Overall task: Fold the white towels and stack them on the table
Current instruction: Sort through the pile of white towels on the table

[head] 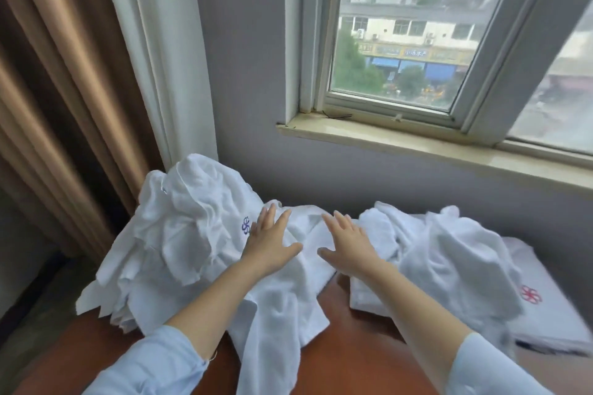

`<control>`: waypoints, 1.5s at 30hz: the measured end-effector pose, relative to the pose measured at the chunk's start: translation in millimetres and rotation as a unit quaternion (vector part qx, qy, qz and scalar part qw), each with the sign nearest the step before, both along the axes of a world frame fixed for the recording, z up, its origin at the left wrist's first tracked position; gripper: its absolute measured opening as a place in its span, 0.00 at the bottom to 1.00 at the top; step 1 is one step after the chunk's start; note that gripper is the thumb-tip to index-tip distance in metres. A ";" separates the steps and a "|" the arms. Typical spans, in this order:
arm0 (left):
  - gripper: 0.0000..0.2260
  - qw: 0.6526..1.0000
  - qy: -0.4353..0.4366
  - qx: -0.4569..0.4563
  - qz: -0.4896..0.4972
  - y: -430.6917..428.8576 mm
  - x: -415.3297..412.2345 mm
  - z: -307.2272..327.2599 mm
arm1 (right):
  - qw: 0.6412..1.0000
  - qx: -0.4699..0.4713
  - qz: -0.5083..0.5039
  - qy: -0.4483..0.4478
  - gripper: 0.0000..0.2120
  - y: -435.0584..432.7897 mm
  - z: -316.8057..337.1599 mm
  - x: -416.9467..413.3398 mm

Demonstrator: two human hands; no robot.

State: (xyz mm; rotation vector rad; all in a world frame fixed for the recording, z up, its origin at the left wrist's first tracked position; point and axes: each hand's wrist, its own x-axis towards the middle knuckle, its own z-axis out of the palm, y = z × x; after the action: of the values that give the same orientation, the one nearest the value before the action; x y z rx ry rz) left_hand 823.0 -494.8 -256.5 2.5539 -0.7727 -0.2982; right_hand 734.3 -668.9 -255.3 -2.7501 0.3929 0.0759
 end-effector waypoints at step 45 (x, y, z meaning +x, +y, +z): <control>0.06 0.998 0.058 -0.033 -0.021 -306.2 -77.1 -84.9 | 0.932 0.238 -0.273 -0.020 0.36 -297.6 -77.7 -115.3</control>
State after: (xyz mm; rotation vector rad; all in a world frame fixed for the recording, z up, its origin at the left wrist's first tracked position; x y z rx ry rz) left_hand 745.9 -801.1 -341.4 2.4367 -0.7804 -0.4237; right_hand 619.0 -966.5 -333.0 -2.0830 0.9700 -0.0254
